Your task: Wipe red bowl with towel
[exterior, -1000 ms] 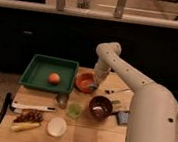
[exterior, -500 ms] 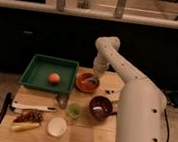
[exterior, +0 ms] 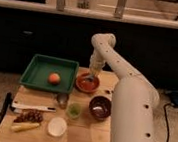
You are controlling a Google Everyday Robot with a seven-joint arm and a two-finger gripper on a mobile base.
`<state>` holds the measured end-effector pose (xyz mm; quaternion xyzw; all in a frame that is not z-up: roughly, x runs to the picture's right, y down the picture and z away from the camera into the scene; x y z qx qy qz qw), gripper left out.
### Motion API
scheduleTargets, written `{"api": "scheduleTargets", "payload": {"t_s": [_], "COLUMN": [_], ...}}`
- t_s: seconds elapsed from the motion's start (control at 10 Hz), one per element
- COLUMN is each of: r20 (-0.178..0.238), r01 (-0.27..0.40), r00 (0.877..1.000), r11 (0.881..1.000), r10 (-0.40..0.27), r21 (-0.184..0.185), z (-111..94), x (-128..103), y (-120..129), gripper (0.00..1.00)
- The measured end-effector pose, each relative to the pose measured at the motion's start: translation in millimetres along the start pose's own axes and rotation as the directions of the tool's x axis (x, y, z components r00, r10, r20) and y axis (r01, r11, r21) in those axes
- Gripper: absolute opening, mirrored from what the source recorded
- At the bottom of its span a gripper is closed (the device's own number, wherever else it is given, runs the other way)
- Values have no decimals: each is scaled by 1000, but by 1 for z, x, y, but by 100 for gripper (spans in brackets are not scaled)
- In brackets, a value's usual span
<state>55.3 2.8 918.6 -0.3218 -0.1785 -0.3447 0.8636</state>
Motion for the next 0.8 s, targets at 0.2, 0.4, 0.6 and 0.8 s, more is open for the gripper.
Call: {"api": "scheduleTargets", "payload": {"t_s": [0.2,0.4,0.6,0.8], "r20": [0,1,0,0], "r01": [1,0,-2,-3], "r00": [1000,1000,1000,1000], "r11": [1000,1000,1000,1000], "r10": [-1,0,2,3], "r21": [-1,-2,-2,-2], "z": [0,1,1,1], "x": [0,0,1,1], "y": [0,0,1,2], "gripper": [0,0,0,0]}}
